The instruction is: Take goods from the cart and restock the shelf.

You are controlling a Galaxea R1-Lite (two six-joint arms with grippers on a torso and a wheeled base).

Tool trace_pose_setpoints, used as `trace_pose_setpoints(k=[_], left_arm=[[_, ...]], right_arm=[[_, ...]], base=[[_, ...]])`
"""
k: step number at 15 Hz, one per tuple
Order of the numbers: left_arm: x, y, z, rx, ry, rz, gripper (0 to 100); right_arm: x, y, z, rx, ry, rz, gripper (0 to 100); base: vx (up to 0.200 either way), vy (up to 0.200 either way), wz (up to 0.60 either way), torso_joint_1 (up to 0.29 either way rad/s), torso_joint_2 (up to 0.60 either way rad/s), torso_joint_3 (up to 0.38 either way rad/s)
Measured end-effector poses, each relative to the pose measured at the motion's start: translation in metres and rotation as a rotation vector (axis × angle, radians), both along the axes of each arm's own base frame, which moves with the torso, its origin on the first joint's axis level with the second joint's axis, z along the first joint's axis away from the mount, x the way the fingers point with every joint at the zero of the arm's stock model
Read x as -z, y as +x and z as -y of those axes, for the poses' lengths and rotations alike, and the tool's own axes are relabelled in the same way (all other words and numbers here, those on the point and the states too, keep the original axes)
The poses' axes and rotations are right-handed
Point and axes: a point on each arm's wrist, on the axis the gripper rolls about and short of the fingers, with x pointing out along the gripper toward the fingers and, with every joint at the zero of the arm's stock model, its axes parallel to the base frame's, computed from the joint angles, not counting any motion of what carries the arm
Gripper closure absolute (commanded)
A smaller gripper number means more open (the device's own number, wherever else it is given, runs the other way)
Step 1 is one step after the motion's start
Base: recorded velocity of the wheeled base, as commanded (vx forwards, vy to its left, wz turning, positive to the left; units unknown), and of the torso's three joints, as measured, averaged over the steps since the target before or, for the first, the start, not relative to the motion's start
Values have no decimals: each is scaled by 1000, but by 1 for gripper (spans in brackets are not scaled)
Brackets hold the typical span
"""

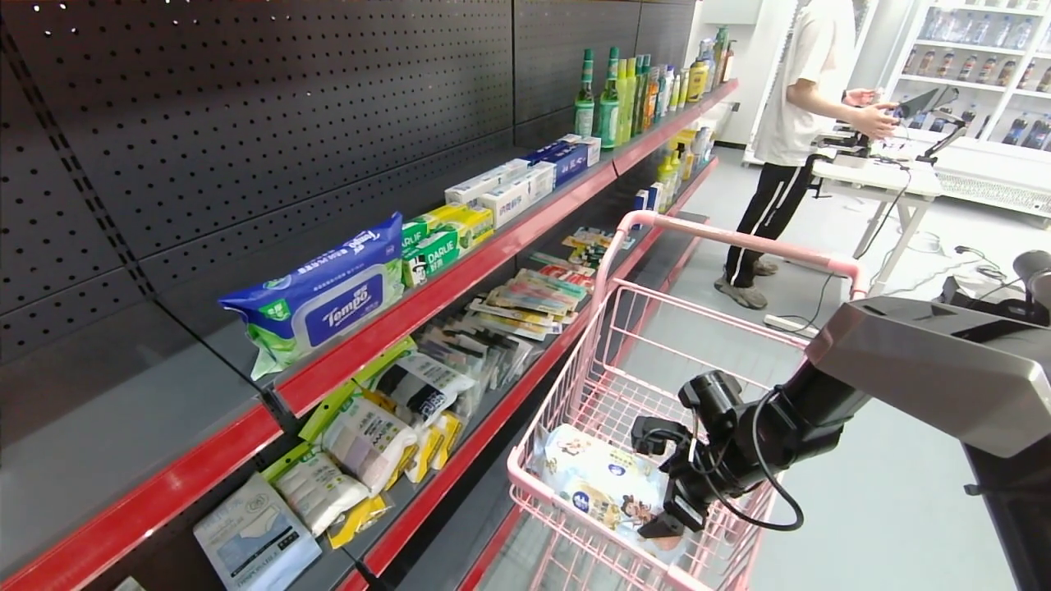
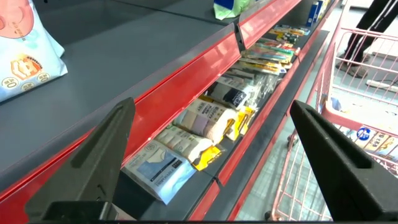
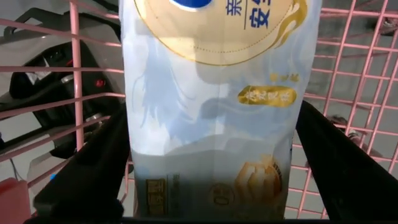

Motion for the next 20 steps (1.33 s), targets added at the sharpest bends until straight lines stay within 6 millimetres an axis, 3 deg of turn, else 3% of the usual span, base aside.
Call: trace_pose_setpoints(k=[6,9,12,15,18,20], left_arm=[[0,0,0,0,0,0,0],[0,0,0,0,1,0,0],[0,0,0,1,1,0,0],[0,0,0,1,1,0,0],[0,0,0,1,0,-1,0],[0,0,0,1,0,-1,0]], right_arm=[[2,0,1,46,12,-11,100],[-20,3,12,145,39,5,100],[-70,3,24,324,55,82,100],[-128,-10,39,454,87,206,100],[-181,-53,51,534,130,320,100],[-209,-94,59,579,142,410,100]], base=[[0,0,0,0,0,0],[0,0,0,0,0,0],[0,0,0,0,0,0],[0,0,0,0,0,0],[0,0,0,0,0,0],[0,0,0,0,0,0]])
